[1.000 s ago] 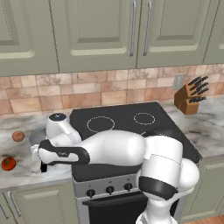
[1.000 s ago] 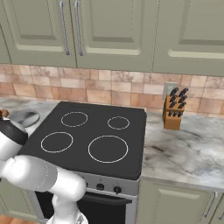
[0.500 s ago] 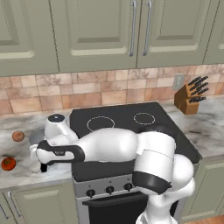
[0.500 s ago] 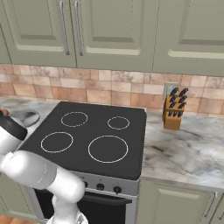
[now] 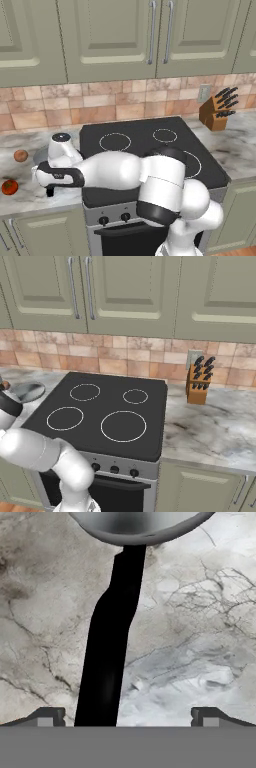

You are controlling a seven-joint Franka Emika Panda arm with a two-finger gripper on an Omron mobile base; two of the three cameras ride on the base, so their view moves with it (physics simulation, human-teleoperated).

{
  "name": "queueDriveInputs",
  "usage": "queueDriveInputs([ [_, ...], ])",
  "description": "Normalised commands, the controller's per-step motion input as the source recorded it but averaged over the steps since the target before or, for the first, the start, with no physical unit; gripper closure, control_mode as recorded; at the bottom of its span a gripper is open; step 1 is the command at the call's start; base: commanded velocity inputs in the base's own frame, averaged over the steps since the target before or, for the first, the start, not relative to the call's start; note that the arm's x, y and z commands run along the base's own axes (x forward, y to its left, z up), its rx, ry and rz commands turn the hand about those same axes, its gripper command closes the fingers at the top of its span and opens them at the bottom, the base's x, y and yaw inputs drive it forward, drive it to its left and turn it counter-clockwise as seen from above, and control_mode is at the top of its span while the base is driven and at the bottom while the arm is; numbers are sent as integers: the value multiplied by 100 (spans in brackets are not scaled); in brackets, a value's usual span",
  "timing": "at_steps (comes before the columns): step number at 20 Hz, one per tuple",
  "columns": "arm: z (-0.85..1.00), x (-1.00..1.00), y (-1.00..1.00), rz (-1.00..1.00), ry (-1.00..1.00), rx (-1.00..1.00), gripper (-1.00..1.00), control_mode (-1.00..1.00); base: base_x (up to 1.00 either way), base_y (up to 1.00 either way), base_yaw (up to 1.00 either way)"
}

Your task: Place the pan on the rear right burner on the stove. Then place the tomato and the onion in the pan and turn on the rear right burner.

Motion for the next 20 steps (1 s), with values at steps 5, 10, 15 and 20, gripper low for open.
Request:
queueDriveInputs([
  [5,-16,19,19,0,0,0,-100,-100,0,0,0],
  [10,-16,14,11,0,0,0,-100,-100,0,0,0],
  [15,-19,8,10,0,1,0,-100,-100,0,0,0],
  [20,-26,1,9,0,2,0,-100,-100,0,0,0],
])
